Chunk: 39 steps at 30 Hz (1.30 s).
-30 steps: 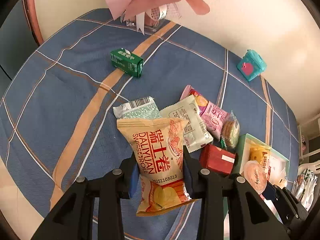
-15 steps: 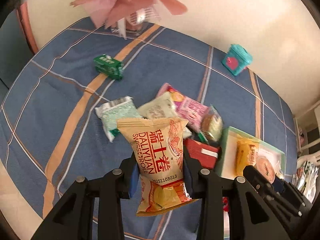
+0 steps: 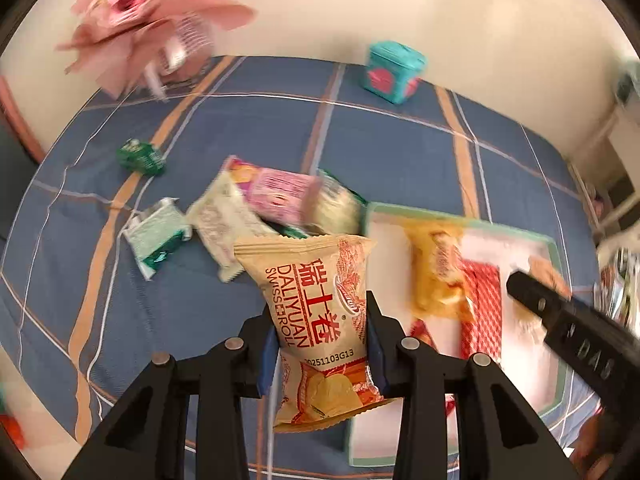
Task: Organize snacks
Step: 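Lift the Swiss roll bag and pudding cup and carry them over the tray, then lower the Swiss roll bag and pudding cup into the tray, open both tools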
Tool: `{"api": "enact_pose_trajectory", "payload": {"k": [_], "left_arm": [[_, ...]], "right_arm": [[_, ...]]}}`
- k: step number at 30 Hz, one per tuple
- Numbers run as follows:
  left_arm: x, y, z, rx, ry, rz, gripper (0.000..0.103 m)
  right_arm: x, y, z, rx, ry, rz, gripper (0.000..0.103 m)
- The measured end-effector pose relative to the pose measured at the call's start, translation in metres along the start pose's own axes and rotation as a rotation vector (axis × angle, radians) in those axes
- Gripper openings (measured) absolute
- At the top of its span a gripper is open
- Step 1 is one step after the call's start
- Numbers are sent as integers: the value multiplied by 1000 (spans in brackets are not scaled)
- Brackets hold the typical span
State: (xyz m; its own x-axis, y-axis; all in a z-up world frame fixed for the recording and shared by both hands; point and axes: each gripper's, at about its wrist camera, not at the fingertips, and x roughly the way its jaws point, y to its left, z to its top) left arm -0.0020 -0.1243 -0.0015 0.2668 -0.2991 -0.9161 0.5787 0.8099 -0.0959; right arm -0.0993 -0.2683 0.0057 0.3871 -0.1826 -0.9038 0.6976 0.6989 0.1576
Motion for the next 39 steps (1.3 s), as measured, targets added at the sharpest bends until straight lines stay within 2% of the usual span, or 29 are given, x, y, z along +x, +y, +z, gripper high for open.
{"api": "enact_pose_trajectory", "payload": {"k": [5,12,21,30,36,39], "left_arm": [[2,-36,-8,90,14,-11,39],[9,-69,-12,183,16,1,39],[40,-70,15,175,-19,103,39],[74,-73,28,178,4,132,39],[78,-81,28,214,-7,158,39],[77,-80,29,201,4,144,45]], "right_arm": [[0,-29,2,62,9,-1,44],[7,-41,1,82,28,-5,44],[26,-42,-1,68,71,-13,44],[42,-43,3,56,98,-15,44],[46,-40,2,42,111,-47,44],[46,-41,2,52,117,-41,44]]}}
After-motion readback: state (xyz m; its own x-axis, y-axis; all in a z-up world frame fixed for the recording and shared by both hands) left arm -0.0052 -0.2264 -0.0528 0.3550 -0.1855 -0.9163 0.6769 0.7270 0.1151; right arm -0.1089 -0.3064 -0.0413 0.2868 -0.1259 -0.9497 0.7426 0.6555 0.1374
